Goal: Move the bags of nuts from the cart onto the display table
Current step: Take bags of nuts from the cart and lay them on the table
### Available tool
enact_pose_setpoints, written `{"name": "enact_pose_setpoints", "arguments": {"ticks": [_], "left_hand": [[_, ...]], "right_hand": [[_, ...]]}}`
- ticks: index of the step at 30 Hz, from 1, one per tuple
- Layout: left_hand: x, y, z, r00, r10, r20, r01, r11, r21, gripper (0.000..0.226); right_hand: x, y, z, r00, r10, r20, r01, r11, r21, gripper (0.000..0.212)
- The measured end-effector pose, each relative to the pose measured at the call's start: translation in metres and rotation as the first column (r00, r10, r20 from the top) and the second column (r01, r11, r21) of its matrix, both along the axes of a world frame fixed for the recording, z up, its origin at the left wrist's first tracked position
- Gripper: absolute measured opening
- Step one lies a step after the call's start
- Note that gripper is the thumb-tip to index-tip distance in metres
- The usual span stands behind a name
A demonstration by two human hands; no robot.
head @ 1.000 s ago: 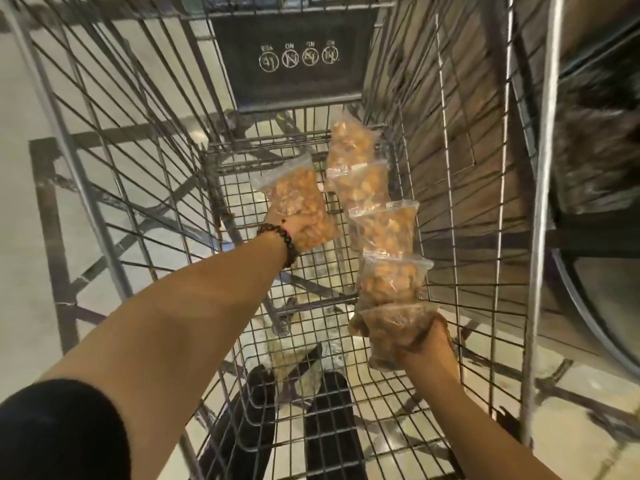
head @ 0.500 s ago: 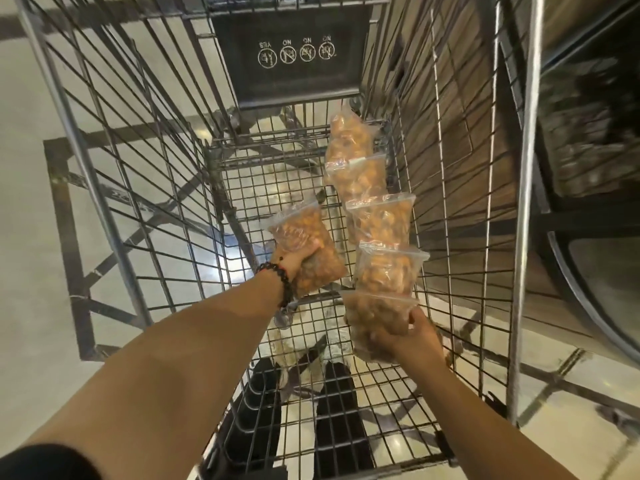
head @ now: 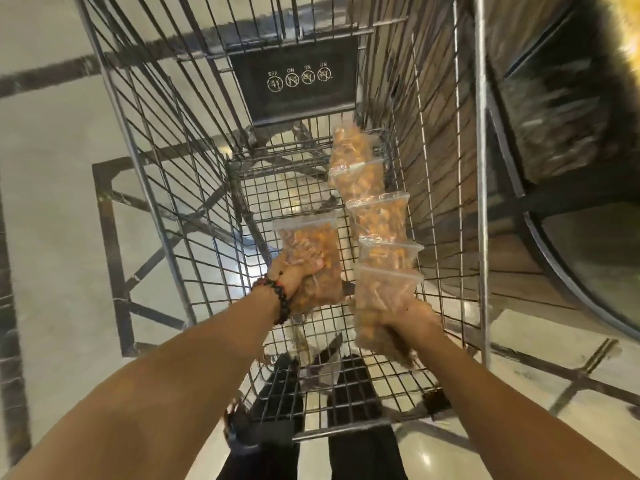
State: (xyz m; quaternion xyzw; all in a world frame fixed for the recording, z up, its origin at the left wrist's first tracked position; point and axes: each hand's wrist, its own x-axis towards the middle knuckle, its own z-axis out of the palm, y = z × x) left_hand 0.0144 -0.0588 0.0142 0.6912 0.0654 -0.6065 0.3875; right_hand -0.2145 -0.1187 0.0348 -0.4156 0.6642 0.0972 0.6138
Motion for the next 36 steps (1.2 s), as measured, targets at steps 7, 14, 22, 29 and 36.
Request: {"name": "enact_pose_setpoints", "arguments": {"ticks": [7,14,22,29,36], "left_hand": [[-0.01,0.016,0.126,0.983,-0.056,0.174,0.084,0.984,-0.159,0.048],[-0.028,0.021,0.278,0.91,-0.038,0.413,0.204,0.908,-0.367,0.033],[-0.073,0.053,0.378,0.901,-0.04,0.433,0.285,0.807,-0.517,0.035],[-0.133,0.071,0.422,0.875,-0.1,0.473,0.374,0.76,-0.531,0.047],[-0.239,0.036,0.464,0.768,-0.097,0.633,0.538,0.634,-0.555,0.033]], "right_hand": [[-0.005,-0.039,0.113,0.916,-0.218,0.336,0.231,0.973,0.002,0.034],[-0.011,-0.047,0.245,0.729,-0.167,0.664,0.346,0.927,-0.146,0.047],[-0.069,0.014,0.349,0.499,-0.248,0.83,0.517,0.854,-0.055,0.054],[-0.15,0.043,0.408,0.522,-0.268,0.81,0.692,0.688,-0.219,0.046],[-0.258,0.048,0.446,0.597,-0.213,0.773,0.738,0.523,-0.426,0.035]]}}
